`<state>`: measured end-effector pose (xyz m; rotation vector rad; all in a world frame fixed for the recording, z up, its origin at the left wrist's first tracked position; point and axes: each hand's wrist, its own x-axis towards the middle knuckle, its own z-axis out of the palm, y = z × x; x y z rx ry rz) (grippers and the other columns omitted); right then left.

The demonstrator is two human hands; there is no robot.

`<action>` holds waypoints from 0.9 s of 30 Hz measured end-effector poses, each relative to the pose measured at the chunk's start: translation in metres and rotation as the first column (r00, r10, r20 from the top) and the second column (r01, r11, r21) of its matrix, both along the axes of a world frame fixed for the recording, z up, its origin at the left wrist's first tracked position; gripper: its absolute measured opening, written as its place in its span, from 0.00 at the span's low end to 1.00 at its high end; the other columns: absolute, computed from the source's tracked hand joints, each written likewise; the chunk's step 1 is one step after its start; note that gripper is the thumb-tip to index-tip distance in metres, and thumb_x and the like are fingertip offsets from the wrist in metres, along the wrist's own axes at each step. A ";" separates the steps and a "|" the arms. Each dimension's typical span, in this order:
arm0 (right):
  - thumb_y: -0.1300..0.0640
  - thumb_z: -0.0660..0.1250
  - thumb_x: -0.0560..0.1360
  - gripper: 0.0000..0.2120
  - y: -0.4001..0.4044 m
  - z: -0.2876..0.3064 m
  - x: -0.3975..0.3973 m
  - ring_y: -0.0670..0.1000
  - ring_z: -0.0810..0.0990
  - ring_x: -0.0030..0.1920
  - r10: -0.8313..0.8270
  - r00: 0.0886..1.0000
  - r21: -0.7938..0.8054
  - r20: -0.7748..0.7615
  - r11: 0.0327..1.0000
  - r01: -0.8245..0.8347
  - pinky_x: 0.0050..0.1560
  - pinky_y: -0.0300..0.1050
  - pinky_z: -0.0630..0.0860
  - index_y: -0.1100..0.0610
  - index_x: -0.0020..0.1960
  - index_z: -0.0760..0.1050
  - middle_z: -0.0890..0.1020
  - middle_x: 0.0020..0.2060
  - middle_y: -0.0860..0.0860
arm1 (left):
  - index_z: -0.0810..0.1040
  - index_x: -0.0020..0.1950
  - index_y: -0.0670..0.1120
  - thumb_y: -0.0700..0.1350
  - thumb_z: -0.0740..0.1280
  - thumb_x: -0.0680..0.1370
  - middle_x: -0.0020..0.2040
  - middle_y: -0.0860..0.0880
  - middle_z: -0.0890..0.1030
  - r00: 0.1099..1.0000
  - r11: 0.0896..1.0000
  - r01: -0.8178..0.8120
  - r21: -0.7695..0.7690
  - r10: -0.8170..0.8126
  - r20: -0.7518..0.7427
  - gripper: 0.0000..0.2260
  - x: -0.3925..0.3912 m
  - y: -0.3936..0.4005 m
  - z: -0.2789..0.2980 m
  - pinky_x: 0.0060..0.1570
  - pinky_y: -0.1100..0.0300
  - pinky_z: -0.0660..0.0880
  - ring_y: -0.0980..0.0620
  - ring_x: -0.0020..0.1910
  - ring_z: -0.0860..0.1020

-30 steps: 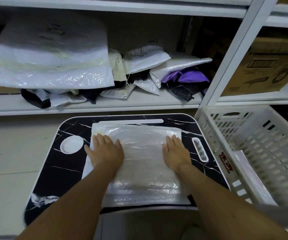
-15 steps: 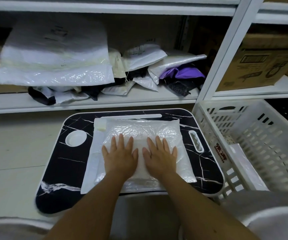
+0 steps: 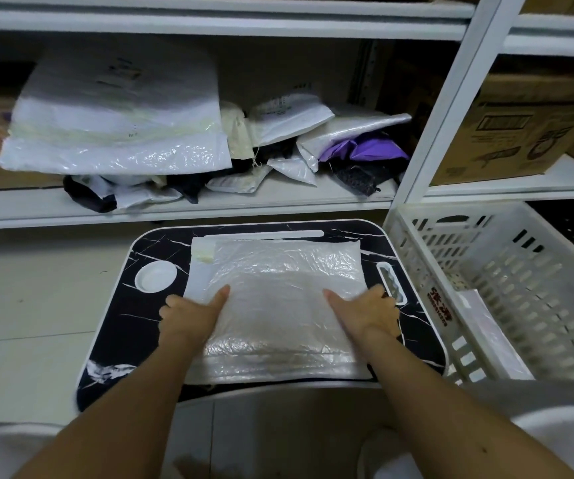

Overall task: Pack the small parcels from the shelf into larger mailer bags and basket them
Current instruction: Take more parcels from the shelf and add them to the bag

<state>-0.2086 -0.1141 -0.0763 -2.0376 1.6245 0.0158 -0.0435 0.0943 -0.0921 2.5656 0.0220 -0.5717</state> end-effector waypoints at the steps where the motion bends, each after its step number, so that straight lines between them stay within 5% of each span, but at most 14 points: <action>1: 0.25 0.66 0.63 0.53 -0.003 0.004 -0.001 0.62 0.69 0.67 -0.035 0.999 0.071 0.012 0.997 0.034 0.60 0.59 0.72 0.59 0.75 0.56 0.66 0.69 0.60 | 0.59 0.72 0.39 0.76 0.63 0.63 0.64 0.35 0.67 0.999 0.997 -0.031 -0.074 0.028 -0.040 0.52 0.000 -0.001 0.000 0.59 0.44 0.70 0.36 0.62 0.70; 5: 0.28 0.72 0.60 0.58 -0.009 0.005 0.001 0.63 0.73 0.65 -0.110 0.985 0.346 0.136 0.937 0.057 0.59 0.55 0.73 0.61 0.76 0.55 0.71 0.69 0.59 | 0.61 0.70 0.34 0.72 0.70 0.63 0.62 0.38 0.74 0.985 0.972 -0.125 -0.201 0.096 -0.146 0.52 0.002 -0.004 0.002 0.57 0.49 0.72 0.38 0.59 0.75; 11: 0.29 0.77 0.46 0.65 -0.011 0.005 0.000 0.62 0.73 0.66 -0.187 0.949 0.564 0.256 0.826 0.010 0.66 0.55 0.69 0.62 0.74 0.63 0.73 0.68 0.59 | 0.72 0.65 0.37 0.76 0.71 0.44 0.56 0.41 0.79 0.956 0.932 -0.160 -0.327 0.064 -0.285 0.61 0.004 0.006 -0.001 0.58 0.46 0.76 0.40 0.53 0.79; 16: 0.53 0.76 0.71 0.17 -0.002 0.025 -0.014 0.57 0.79 0.53 -0.213 0.935 0.677 0.285 0.734 -0.039 0.60 0.47 0.71 0.61 0.54 0.77 0.81 0.52 0.55 | 0.73 0.65 0.38 0.77 0.71 0.42 0.53 0.41 0.80 0.954 0.937 -0.163 -0.308 0.070 -0.292 0.61 -0.003 0.018 -0.004 0.56 0.46 0.77 0.41 0.49 0.80; 20: 0.59 0.78 0.68 0.17 0.004 0.031 -0.018 0.57 0.81 0.44 -0.213 0.930 0.674 0.300 0.737 -0.049 0.48 0.46 0.75 0.64 0.52 0.78 0.83 0.49 0.58 | 0.73 0.64 0.38 0.74 0.73 0.53 0.53 0.42 0.80 0.968 0.939 -0.149 -0.310 0.075 -0.240 0.52 -0.009 0.023 0.006 0.56 0.46 0.76 0.41 0.49 0.79; 22: 0.57 0.78 0.67 0.29 0.006 0.037 -0.017 0.59 0.81 0.51 -0.253 0.910 0.650 0.329 0.759 -0.024 0.52 0.49 0.77 0.66 0.63 0.73 0.81 0.54 0.60 | 0.73 0.64 0.38 0.73 0.73 0.56 0.54 0.41 0.80 0.972 0.933 -0.157 -0.324 0.089 -0.215 0.50 -0.011 0.023 0.014 0.56 0.47 0.76 0.41 0.50 0.79; 24: 0.51 0.74 0.73 0.38 0.003 0.050 -0.017 0.62 0.70 0.69 -0.299 0.879 0.650 0.371 0.760 -0.016 0.71 0.55 0.65 0.64 0.74 0.60 0.70 0.70 0.62 | 0.72 0.65 0.37 0.73 0.72 0.57 0.55 0.41 0.80 0.979 0.924 -0.153 -0.351 0.094 -0.180 0.51 -0.014 0.017 0.028 0.56 0.47 0.76 0.40 0.51 0.79; 25: 0.49 0.70 0.76 0.37 0.000 0.057 -0.015 0.61 0.63 0.73 -0.329 0.856 0.658 0.398 0.753 -0.016 0.74 0.53 0.58 0.64 0.76 0.56 0.64 0.74 0.61 | 0.71 0.66 0.37 0.72 0.72 0.59 0.56 0.40 0.79 0.983 0.920 -0.141 -0.365 0.087 -0.160 0.49 -0.014 0.014 0.033 0.57 0.48 0.75 0.40 0.52 0.78; 27: 0.52 0.68 0.77 0.31 -0.016 0.072 -0.015 0.61 0.66 0.72 -0.359 0.811 0.645 0.463 0.764 -0.031 0.73 0.53 0.62 0.64 0.73 0.62 0.67 0.72 0.61 | 0.69 0.68 0.35 0.70 0.71 0.64 0.59 0.39 0.78 0.989 0.919 -0.125 -0.375 0.086 -0.119 0.47 -0.021 0.000 0.050 0.55 0.52 0.73 0.39 0.55 0.77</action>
